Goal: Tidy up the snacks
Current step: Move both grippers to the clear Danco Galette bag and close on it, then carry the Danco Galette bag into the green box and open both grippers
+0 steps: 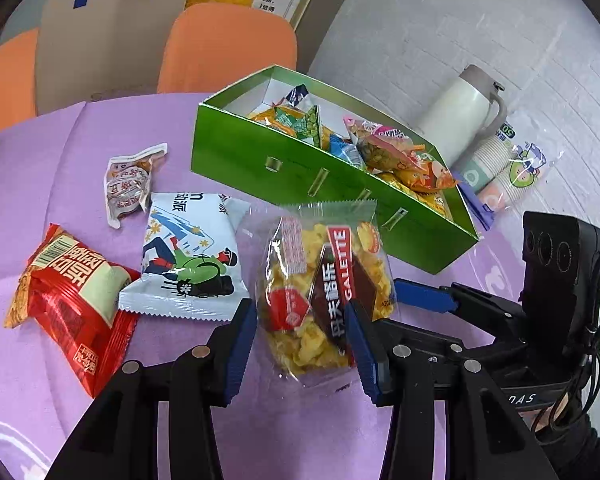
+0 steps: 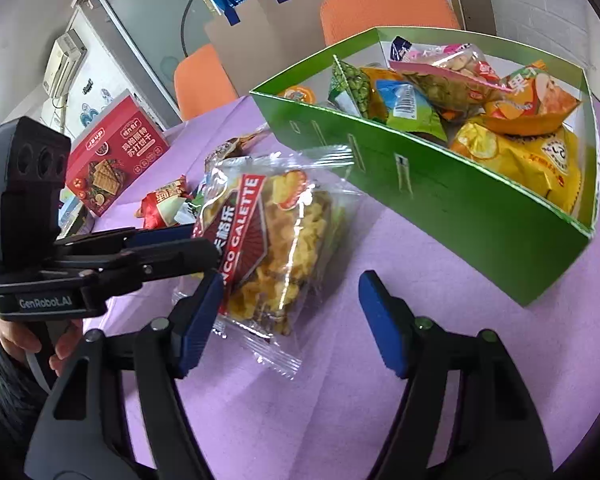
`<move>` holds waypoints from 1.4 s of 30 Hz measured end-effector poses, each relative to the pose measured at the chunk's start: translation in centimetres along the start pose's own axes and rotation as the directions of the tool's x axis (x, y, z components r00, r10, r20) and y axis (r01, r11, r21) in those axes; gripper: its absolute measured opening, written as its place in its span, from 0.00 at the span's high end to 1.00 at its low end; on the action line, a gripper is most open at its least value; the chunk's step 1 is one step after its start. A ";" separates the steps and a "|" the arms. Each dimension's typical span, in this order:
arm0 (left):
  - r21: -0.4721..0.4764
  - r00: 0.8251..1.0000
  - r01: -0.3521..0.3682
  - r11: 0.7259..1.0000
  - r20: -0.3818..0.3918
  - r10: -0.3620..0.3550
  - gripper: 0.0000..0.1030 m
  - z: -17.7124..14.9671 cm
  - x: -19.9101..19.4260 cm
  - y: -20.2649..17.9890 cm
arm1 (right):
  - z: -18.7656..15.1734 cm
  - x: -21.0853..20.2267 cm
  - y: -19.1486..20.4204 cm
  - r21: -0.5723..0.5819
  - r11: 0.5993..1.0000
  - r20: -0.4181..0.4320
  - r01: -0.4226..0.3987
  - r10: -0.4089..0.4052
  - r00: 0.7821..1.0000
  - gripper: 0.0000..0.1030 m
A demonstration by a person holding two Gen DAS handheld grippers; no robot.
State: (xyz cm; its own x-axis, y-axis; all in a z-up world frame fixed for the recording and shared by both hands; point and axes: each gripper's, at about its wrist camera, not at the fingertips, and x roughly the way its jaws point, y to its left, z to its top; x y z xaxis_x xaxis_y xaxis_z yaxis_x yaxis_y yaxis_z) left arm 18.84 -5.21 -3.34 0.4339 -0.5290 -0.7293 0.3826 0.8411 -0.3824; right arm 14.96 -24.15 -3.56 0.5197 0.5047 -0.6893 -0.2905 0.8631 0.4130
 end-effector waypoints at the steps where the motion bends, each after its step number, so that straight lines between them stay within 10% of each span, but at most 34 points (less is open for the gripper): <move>1: -0.014 1.000 0.009 1.000 0.013 -0.009 0.55 0.1 -0.3 0.1 | 0.0 -0.1 -0.1 0.007 1.000 0.002 -0.002 0.002 1.000 0.31; 18: -0.098 0.996 0.083 0.992 -0.029 -0.086 0.47 -2.5 1.0 1.6 | -1.1 0.7 0.5 -0.009 0.999 -0.024 -0.032 0.032 0.999 0.46; 21: -0.108 0.997 0.077 0.991 -0.019 -0.080 0.53 -2.3 1.4 1.3 | -1.1 0.9 0.7 -0.013 0.998 -0.021 -0.068 0.067 0.998 0.69; 26: -0.095 0.997 0.075 0.993 0.024 -0.073 0.60 -2.1 0.2 -0.2 | -0.9 -0.9 1.7 -0.049 0.999 0.026 -0.024 0.026 0.999 0.73; 42: -0.078 0.971 0.146 0.986 0.202 -0.127 0.61 11.0 -0.5 -3.6 | 9.3 -5.9 -0.6 -0.085 0.994 0.252 0.061 -0.038 0.967 0.73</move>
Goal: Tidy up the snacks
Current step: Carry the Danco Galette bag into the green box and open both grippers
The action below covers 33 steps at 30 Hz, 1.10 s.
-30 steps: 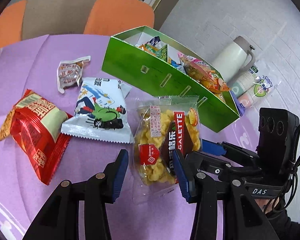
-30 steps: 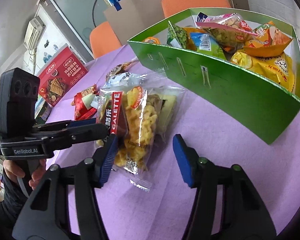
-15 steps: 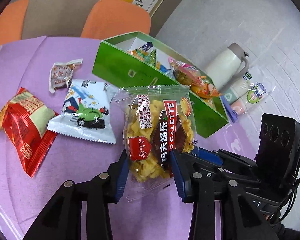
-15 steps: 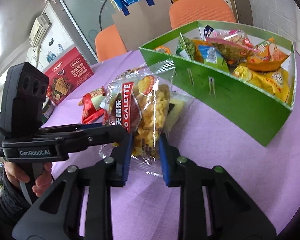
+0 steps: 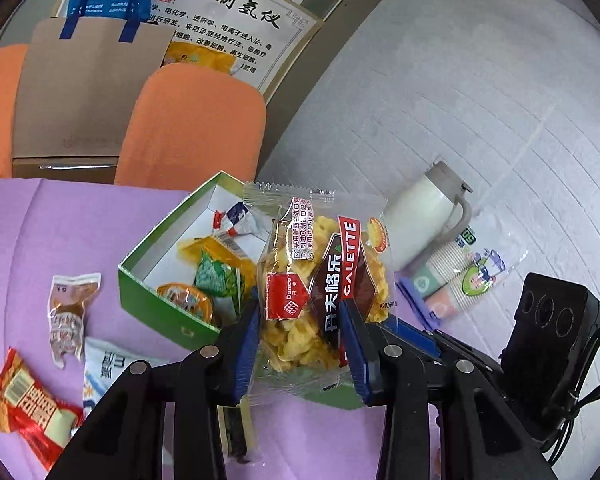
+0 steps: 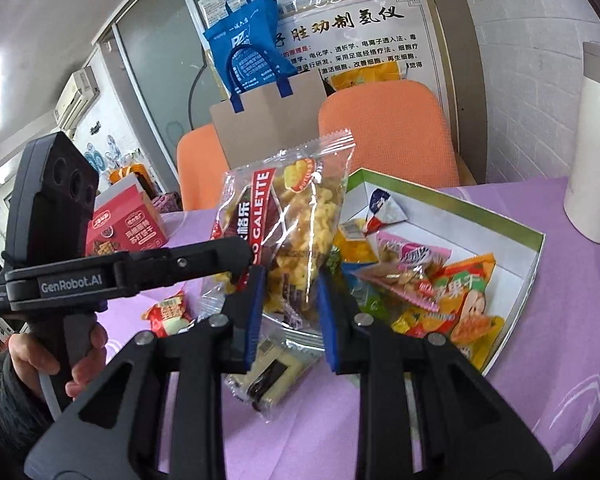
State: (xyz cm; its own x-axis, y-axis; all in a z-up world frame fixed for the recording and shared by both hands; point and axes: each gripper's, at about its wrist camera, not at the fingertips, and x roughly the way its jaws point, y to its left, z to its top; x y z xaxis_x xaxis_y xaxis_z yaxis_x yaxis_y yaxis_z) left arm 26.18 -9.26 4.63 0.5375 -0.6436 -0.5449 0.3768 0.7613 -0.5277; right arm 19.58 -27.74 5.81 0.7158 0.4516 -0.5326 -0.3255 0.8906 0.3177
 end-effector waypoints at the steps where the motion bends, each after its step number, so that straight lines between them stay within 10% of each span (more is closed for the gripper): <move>1: -0.004 1.000 -0.014 1.000 0.004 0.014 0.61 0.7 0.7 0.1 | 0.5 0.5 -0.5 0.004 1.000 0.000 0.008 -0.008 1.000 0.73; 16: 0.019 0.989 -0.130 0.991 -0.069 0.132 0.60 4.1 7.6 0.9 | 2.9 5.5 -5.4 0.065 0.989 -0.035 0.131 -0.129 0.991 0.71; 23: 0.012 0.967 -0.242 0.970 -0.081 0.242 0.18 2.9 7.4 2.6 | 2.2 5.0 -6.2 0.042 0.974 -0.052 0.224 -0.222 0.974 0.40; 33: 0.031 0.961 -0.272 0.962 -0.039 0.273 0.17 0.8 1.8 1.5 | 1.2 0.1 -3.3 0.012 0.981 0.015 0.193 -0.193 0.981 0.21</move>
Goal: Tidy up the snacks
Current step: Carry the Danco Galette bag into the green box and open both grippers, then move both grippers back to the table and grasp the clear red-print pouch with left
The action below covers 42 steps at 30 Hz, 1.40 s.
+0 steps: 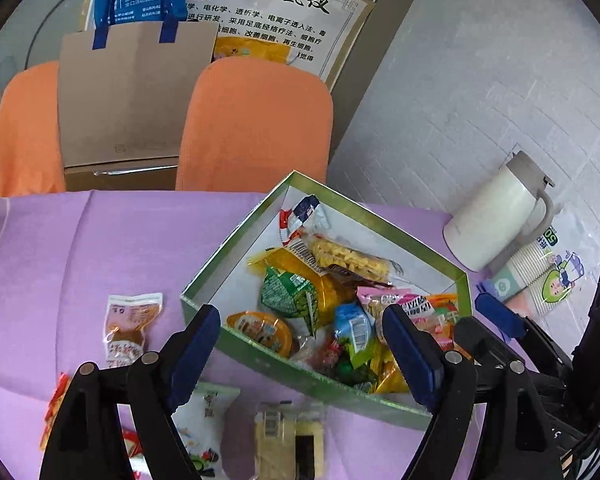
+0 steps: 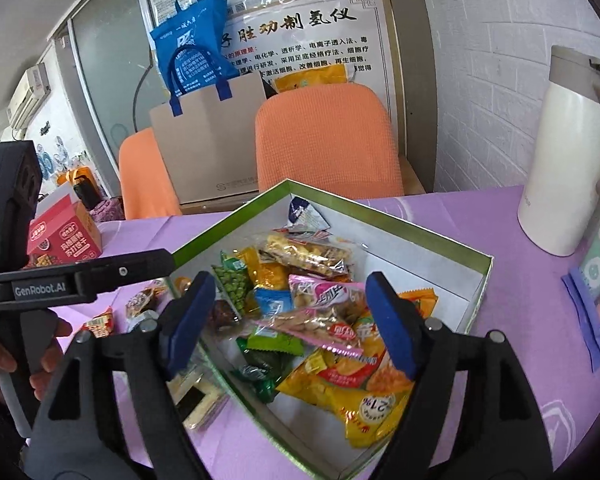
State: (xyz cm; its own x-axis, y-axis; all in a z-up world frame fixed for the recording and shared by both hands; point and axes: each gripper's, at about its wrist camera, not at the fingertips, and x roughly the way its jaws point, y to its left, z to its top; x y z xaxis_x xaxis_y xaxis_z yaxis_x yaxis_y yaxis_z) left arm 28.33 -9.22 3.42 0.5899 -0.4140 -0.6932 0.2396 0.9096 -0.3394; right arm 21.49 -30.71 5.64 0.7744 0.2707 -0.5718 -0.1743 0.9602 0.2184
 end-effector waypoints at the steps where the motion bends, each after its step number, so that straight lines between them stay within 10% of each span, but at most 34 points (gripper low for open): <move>1: -0.001 1.000 0.006 1.000 0.006 -0.006 0.17 -0.5 -0.9 0.0 | -0.3 -0.9 0.3 0.002 1.000 0.008 -0.008 0.008 1.000 0.19; 10: 0.037 0.997 -0.025 0.999 0.069 0.022 0.17 -7.4 -7.8 0.4 | -5.4 -5.9 4.2 -0.067 0.992 -0.017 -0.105 0.104 0.994 0.17; 20: -0.048 0.998 -0.060 0.997 0.026 0.061 0.17 -15.2 -9.9 5.4 | -9.6 -2.3 8.3 -0.123 0.976 -0.190 -0.182 0.157 0.969 0.17; 36: -0.164 0.996 -0.067 0.984 0.039 0.075 0.17 -17.3 -11.3 11.8 | -10.2 8.6 11.9 -0.144 0.989 -0.354 0.035 -0.084 0.932 0.21; 42: -0.142 0.998 -0.050 0.989 0.034 0.056 0.17 -16.9 -11.0 11.7 | -10.7 7.2 12.0 -0.171 0.985 -0.375 -0.034 -0.033 0.927 0.35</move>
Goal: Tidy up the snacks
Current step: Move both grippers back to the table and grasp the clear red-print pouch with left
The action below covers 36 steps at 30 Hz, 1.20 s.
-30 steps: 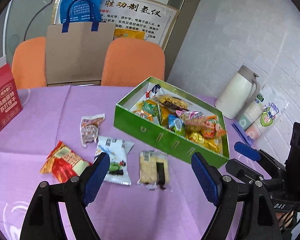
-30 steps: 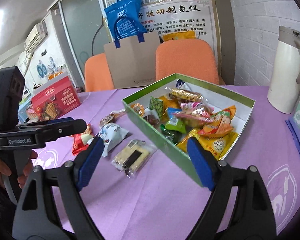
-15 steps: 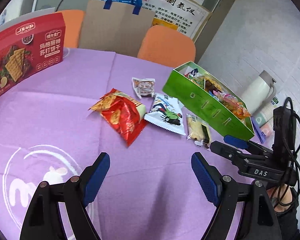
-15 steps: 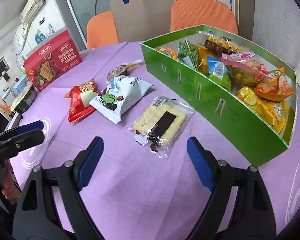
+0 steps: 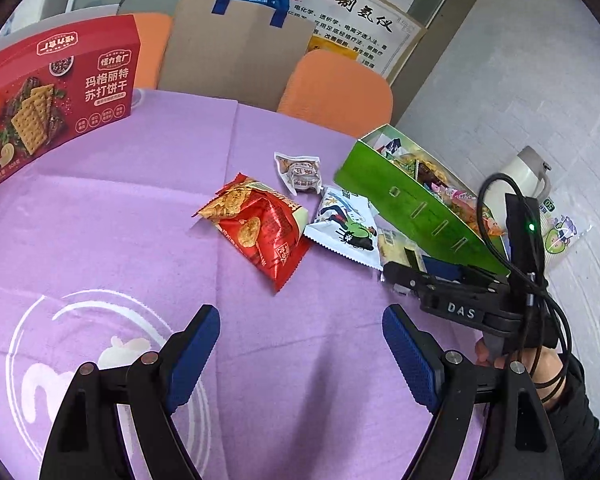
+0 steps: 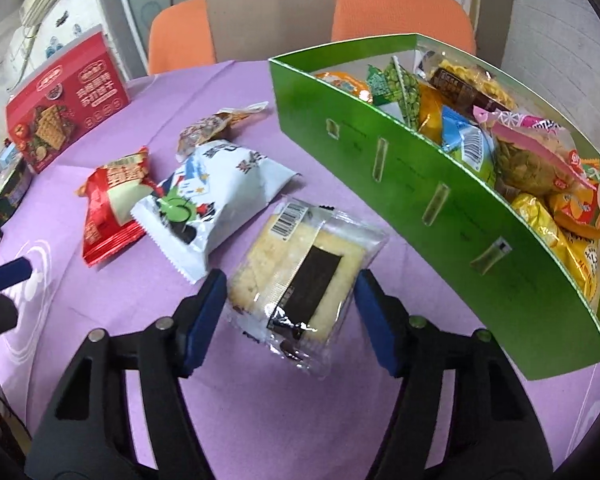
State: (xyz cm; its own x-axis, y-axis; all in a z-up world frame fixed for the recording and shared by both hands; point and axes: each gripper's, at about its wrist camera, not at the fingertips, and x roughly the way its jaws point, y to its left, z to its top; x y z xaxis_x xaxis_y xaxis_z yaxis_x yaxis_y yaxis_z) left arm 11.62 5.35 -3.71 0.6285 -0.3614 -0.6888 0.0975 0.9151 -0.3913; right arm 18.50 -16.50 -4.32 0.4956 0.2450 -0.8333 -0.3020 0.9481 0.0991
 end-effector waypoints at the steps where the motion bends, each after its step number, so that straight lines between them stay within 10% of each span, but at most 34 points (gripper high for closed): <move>1: 0.001 1.000 0.003 1.000 0.000 -0.003 0.17 0.0 0.1 -0.1 | -0.7 -0.5 0.2 -0.029 0.999 0.001 -0.023 0.023 1.000 0.35; 8: 0.033 0.999 0.037 0.999 -0.027 -0.036 0.17 0.3 1.1 -1.4 | -4.6 -3.3 1.1 -0.200 0.969 -0.040 -0.142 0.137 0.990 0.32; 21: 0.032 1.000 -0.015 0.999 -0.021 0.015 0.19 12.3 8.2 -2.9 | -6.1 -5.3 -0.1 -0.065 0.976 0.003 -0.206 0.206 0.978 0.26; 29: 0.007 0.978 -0.115 0.993 -0.174 0.115 0.41 13.8 16.0 -2.0 | -6.7 -5.1 -1.2 -0.018 0.980 0.000 -0.199 0.199 0.980 0.26; 36: 0.008 0.985 -0.089 0.996 -0.148 0.089 0.59 13.5 14.3 -2.2 | -6.9 -5.2 -1.3 -0.011 0.976 0.011 -0.216 0.216 0.976 0.26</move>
State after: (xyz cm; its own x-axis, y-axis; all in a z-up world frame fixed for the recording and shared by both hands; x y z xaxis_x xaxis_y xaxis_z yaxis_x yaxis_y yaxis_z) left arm 30.81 0.60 -4.53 0.5131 -0.3009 -0.8038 0.0472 0.9450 -0.3236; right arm 10.69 -20.44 -3.91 0.4273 0.4463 -0.7862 -0.4112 0.8704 0.2706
